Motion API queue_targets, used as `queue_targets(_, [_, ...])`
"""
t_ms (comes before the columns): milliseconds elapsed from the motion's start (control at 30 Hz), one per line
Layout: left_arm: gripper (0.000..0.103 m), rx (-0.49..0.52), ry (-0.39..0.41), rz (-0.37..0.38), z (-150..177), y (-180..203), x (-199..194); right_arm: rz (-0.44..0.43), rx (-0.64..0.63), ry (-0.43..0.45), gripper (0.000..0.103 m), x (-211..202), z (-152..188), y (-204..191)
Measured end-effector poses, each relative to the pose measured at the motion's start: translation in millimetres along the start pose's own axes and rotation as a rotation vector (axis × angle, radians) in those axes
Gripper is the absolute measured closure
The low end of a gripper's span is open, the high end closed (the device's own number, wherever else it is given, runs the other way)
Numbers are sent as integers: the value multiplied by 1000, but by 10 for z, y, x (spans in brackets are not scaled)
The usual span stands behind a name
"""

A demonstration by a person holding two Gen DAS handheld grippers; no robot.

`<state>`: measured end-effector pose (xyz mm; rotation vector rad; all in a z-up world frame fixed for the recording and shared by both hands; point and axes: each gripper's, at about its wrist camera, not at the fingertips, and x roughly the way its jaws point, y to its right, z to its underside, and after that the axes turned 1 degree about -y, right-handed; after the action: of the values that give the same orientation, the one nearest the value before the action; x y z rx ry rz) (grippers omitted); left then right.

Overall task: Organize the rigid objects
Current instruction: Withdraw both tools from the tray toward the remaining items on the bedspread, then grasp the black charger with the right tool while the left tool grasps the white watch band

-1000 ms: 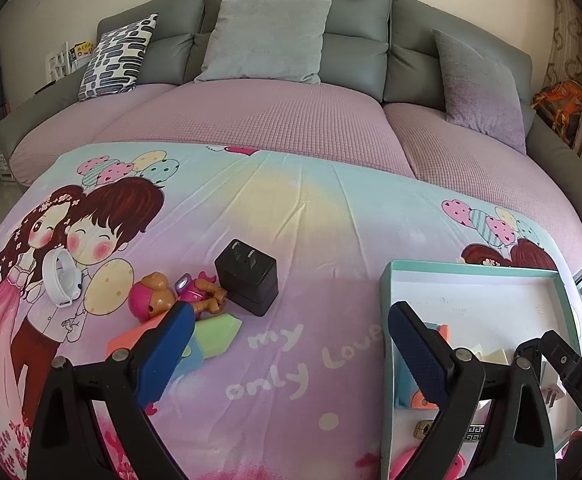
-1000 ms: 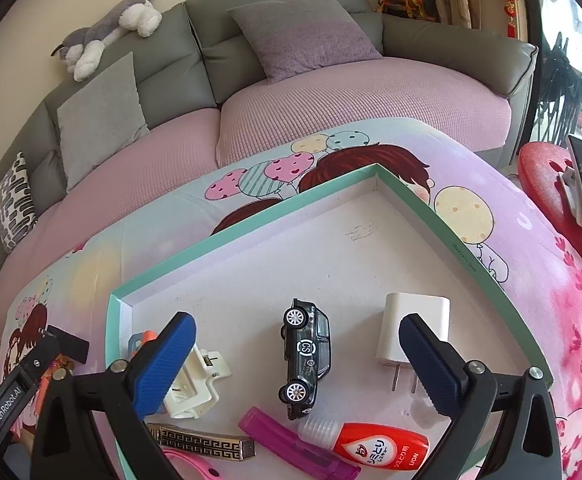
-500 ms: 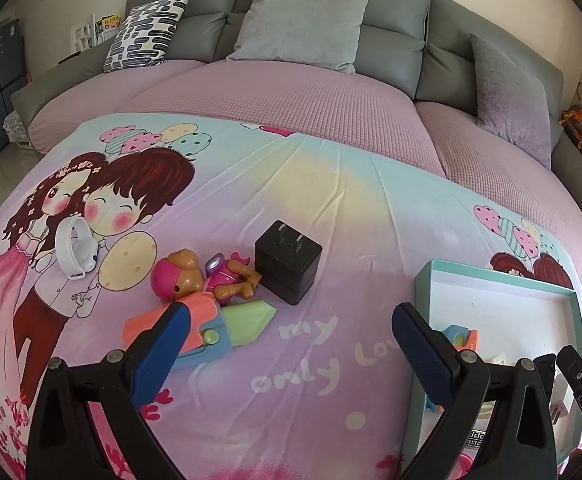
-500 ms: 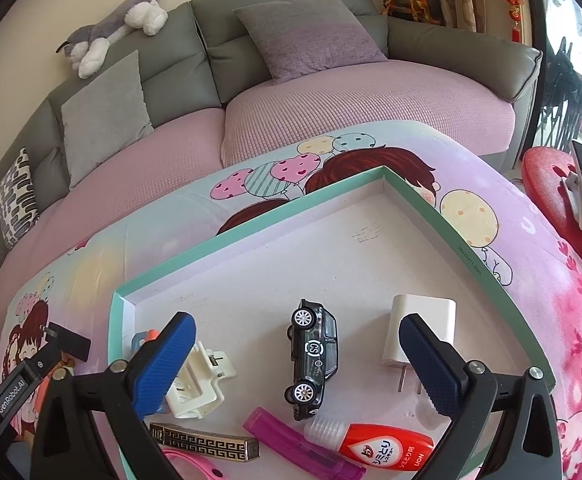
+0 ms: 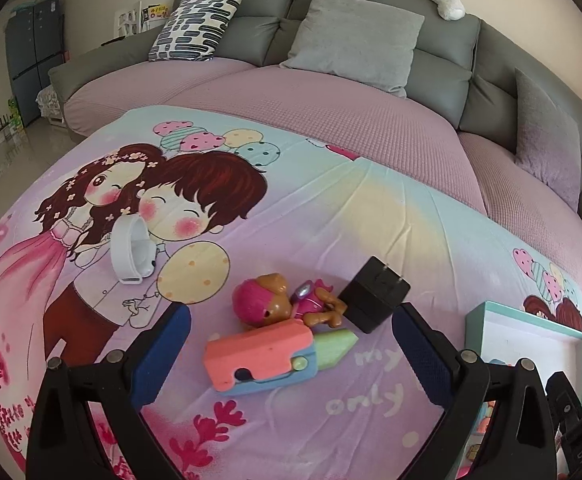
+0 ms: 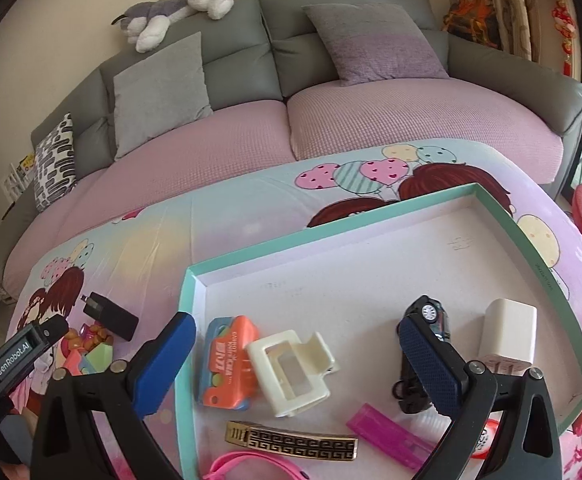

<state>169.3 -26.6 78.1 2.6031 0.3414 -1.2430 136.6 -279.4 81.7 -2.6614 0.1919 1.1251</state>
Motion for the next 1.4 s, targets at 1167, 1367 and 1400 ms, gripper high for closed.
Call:
queue_targets(1167, [2,-161,59,-72,-269,-1326,256,-190,-245,28,0,279,395,-1631])
queue_targets(1367, [2,-170,8,-85,-245,-1380,461,-196,-257,15,0,406,442,-1740])
queue_targets(1400, [2,-169,0,-88,-236,-1383,491,-189,-257,12,0,425,442,-1745])
